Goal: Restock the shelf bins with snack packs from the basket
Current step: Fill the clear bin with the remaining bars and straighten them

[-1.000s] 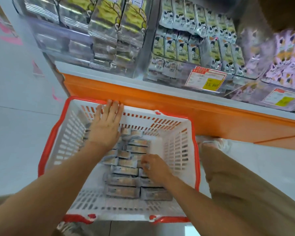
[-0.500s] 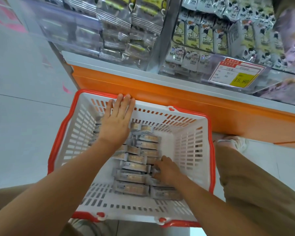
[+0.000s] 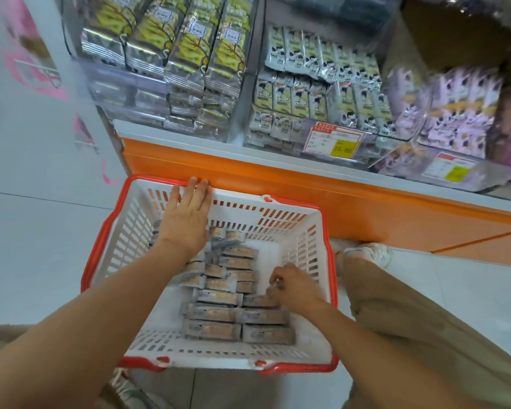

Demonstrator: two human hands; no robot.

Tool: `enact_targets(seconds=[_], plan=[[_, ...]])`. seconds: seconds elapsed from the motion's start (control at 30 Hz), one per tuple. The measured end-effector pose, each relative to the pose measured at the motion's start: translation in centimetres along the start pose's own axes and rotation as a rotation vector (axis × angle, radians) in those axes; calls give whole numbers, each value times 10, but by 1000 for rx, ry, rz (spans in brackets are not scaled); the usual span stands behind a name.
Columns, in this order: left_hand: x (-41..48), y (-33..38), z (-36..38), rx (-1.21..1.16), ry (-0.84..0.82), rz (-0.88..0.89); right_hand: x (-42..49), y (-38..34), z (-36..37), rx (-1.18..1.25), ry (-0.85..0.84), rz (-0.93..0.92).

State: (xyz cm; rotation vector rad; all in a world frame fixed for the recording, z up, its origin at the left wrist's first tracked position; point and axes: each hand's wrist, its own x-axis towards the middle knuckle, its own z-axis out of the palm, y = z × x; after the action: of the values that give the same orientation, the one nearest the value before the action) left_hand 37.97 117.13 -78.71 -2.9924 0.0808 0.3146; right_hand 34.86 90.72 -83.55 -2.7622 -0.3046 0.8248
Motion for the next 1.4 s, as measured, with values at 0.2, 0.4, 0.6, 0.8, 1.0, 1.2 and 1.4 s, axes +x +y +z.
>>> enact_targets(seconds=[0.2, 0.4, 0.6, 0.8, 1.0, 1.2, 1.4], plan=[[-25, 8, -31, -74, 289, 47, -27, -11, -52, 324, 305, -116], [-30, 10, -79, -170, 709, 103, -77, -33, -112, 502, 666, -454], [-21, 5, -115, -47, 675, 102, -106, -60, -175, 524, 1031, -577], [-13, 6, -124, -35, 543, 93, -82, -86, -232, 516, 1163, -502], [-7, 6, -117, -64, 608, 113, -24, -107, -262, 369, 1154, -347], [3, 1, -104, -52, 729, 143, 10, -104, -260, 225, 1036, -190], [9, 1, -98, -50, 778, 143, 9, -101, -255, 169, 944, -240]])
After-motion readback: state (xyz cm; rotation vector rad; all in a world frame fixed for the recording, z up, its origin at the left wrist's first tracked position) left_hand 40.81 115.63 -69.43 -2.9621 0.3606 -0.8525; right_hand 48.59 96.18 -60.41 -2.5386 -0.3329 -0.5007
